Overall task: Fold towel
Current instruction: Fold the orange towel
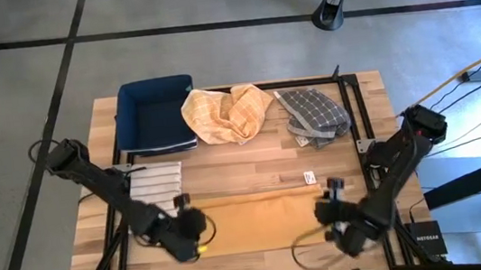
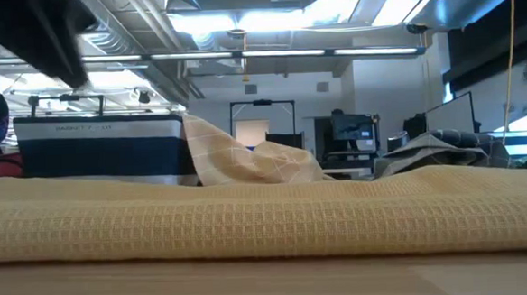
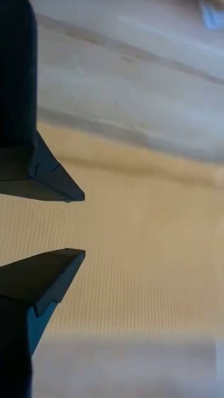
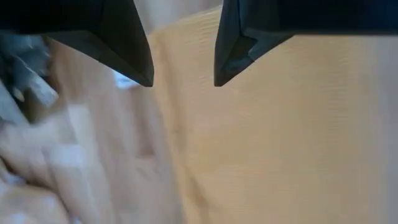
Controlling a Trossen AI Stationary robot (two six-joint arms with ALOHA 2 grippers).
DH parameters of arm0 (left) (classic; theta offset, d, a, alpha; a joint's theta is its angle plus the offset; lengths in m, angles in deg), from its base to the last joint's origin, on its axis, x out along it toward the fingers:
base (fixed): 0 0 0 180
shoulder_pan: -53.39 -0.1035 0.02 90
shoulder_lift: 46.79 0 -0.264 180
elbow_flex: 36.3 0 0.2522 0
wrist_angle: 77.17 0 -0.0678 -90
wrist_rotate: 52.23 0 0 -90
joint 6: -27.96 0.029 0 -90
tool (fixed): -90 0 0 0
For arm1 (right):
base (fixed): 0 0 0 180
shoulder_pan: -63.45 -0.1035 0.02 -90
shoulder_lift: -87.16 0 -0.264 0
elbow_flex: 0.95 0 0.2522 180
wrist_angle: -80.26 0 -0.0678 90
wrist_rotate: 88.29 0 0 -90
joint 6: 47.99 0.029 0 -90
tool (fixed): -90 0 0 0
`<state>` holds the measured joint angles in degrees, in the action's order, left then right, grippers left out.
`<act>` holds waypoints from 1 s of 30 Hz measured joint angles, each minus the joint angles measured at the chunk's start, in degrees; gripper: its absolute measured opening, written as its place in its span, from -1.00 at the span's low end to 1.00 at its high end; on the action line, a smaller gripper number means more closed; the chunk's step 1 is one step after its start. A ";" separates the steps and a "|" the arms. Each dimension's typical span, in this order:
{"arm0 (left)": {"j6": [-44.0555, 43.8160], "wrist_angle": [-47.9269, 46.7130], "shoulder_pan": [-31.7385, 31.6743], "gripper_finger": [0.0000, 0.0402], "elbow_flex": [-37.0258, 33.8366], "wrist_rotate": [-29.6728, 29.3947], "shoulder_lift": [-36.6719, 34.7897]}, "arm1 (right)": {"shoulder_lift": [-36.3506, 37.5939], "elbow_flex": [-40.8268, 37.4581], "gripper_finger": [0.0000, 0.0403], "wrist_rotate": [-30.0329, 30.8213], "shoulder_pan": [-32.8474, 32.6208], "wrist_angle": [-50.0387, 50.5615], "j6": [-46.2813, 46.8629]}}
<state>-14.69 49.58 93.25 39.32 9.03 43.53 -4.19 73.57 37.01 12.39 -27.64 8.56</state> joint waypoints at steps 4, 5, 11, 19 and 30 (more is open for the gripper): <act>0.58 0.27 -6.21 -0.37 -4.43 7.14 0.00 | 2.12 -7.80 -0.15 -8.60 6.58 -1.48 -3.15; 0.77 0.50 -7.63 -0.37 -5.95 10.46 0.00 | 3.24 -10.00 -0.15 -11.28 7.99 -3.14 -4.43; 1.39 5.27 -12.11 -0.37 -12.11 21.55 -1.70 | 15.13 -18.90 -0.14 -19.41 13.38 -10.33 -6.50; 5.83 10.87 -14.25 -0.37 -16.33 20.23 -2.84 | 31.04 -31.72 -0.14 -18.55 16.24 -31.56 -5.96; -0.60 16.50 -13.97 -0.37 -18.42 25.54 -2.80 | 27.45 -39.86 -0.14 -14.59 16.23 -52.84 -7.14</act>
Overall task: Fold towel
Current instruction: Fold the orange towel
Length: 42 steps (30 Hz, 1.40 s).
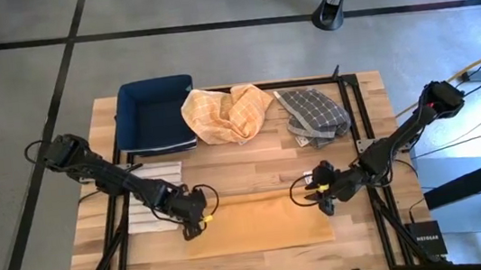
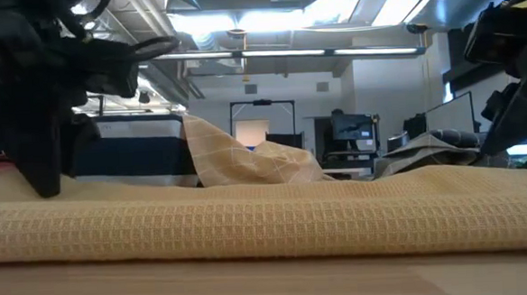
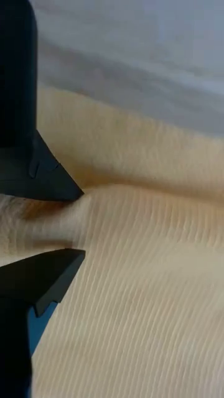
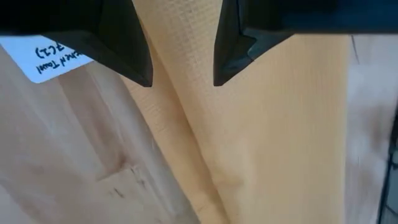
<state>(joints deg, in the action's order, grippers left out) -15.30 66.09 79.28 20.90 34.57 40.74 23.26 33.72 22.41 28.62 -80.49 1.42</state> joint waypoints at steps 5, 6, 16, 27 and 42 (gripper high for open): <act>3.82 1.74 -0.83 -0.37 0.02 -1.11 0.00 | -0.09 -0.02 -0.14 1.78 -0.01 2.19 -6.28; 3.92 1.63 -1.11 -0.37 0.02 -1.28 0.00 | -0.09 -0.02 -0.14 1.78 0.01 2.26 -6.39; 3.64 1.64 -3.02 -0.37 0.02 -1.42 0.02 | -3.80 0.00 -0.14 -5.65 -0.06 1.86 -3.33; 1.44 0.32 -1.44 -0.37 0.02 -3.32 0.07 | -9.67 0.28 -0.26 -11.28 -0.04 4.03 0.11; 2.96 2.58 1.27 -0.70 0.02 -7.60 0.07 | -9.83 1.78 -0.71 -13.81 -0.19 -2.02 0.30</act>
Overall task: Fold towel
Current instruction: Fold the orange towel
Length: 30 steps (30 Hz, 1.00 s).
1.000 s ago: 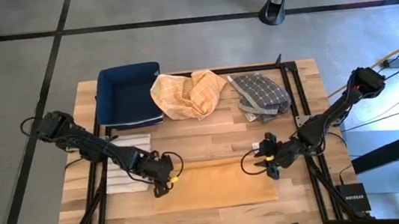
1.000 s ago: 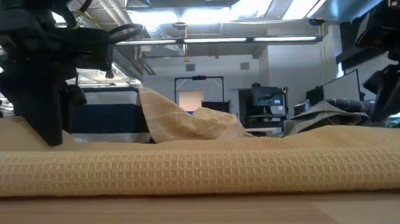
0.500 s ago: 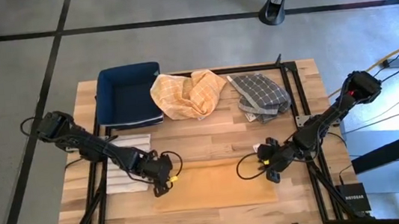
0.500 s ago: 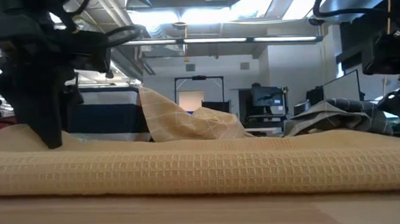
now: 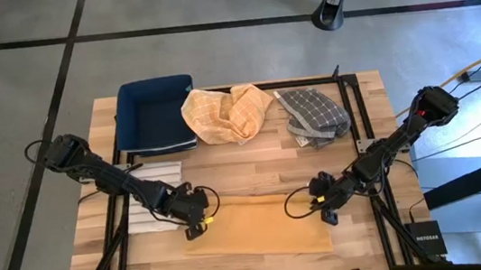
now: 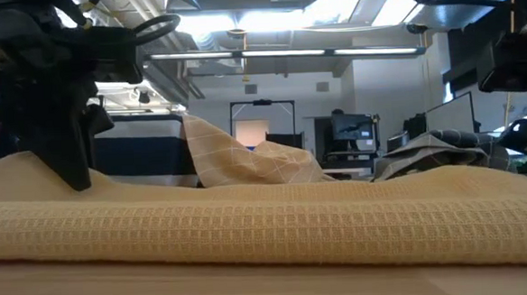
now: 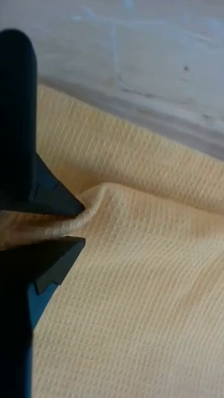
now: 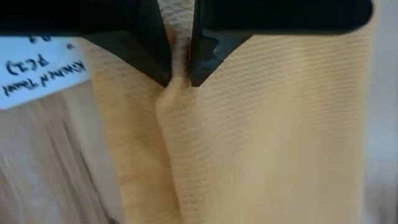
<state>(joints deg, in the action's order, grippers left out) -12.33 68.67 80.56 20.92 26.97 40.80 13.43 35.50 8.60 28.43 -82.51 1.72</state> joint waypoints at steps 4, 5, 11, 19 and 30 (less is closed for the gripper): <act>-0.04 -0.04 0.71 -0.78 0.00 0.04 0.00 | 0.02 1.20 -0.77 -0.53 -0.23 -0.04 -0.24; -0.04 -0.07 0.72 -0.80 0.00 0.05 0.00 | 0.02 1.52 -0.80 -0.51 -0.34 -0.08 -0.51; -0.17 -0.13 0.69 -0.95 0.00 0.04 0.00 | 0.04 2.86 -0.97 1.05 -1.93 1.48 -2.16; 0.02 -0.72 1.11 -0.99 0.35 0.02 0.00 | 0.09 7.49 -0.97 7.81 -5.70 15.43 0.91; 1.36 -9.65 2.39 -0.99 5.20 -9.23 -0.33 | 0.09 13.85 -0.99 19.07 -9.38 26.86 1.18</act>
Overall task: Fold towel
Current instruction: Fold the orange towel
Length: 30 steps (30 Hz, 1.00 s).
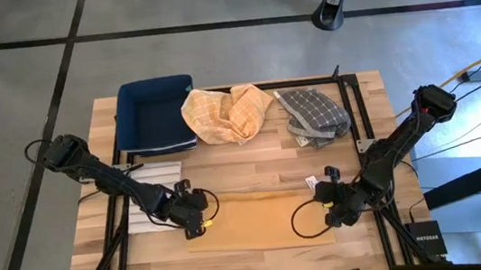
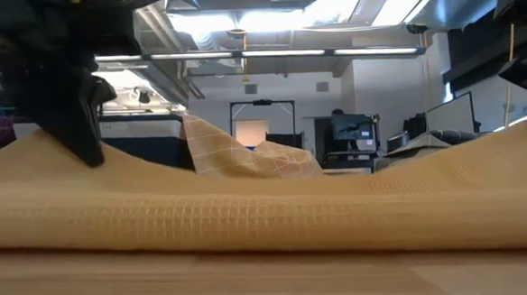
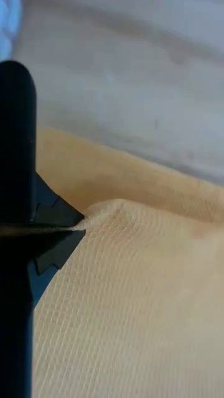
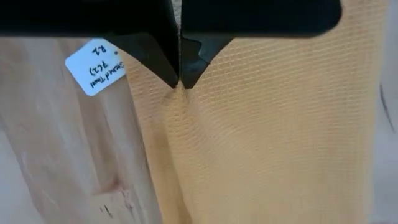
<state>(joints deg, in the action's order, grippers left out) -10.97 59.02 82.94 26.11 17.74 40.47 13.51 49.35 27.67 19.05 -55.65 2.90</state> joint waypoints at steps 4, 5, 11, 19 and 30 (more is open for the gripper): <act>-1.74 -4.84 1.18 -0.99 0.86 -3.98 0.00 | 0.00 0.00 -0.99 0.47 0.00 2.23 1.68; -2.15 -5.44 1.37 -1.00 0.91 -4.71 0.00 | 0.00 0.00 -0.99 0.66 0.00 2.56 1.88; -1.25 -5.86 1.20 -1.00 0.92 -11.41 0.00 | 0.00 -0.02 -0.99 4.63 0.17 5.74 3.41; -0.86 -5.91 0.20 -0.99 -0.37 -15.17 0.00 | -1.48 -0.41 -0.99 6.73 0.19 9.43 7.42; -0.01 -2.85 0.10 -0.88 -2.38 -14.05 0.04 | -5.44 -0.74 -0.67 6.97 0.17 7.46 9.16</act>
<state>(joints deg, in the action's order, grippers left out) -10.98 56.17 83.04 23.74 3.68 40.52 8.07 48.60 34.64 19.23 -48.19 12.06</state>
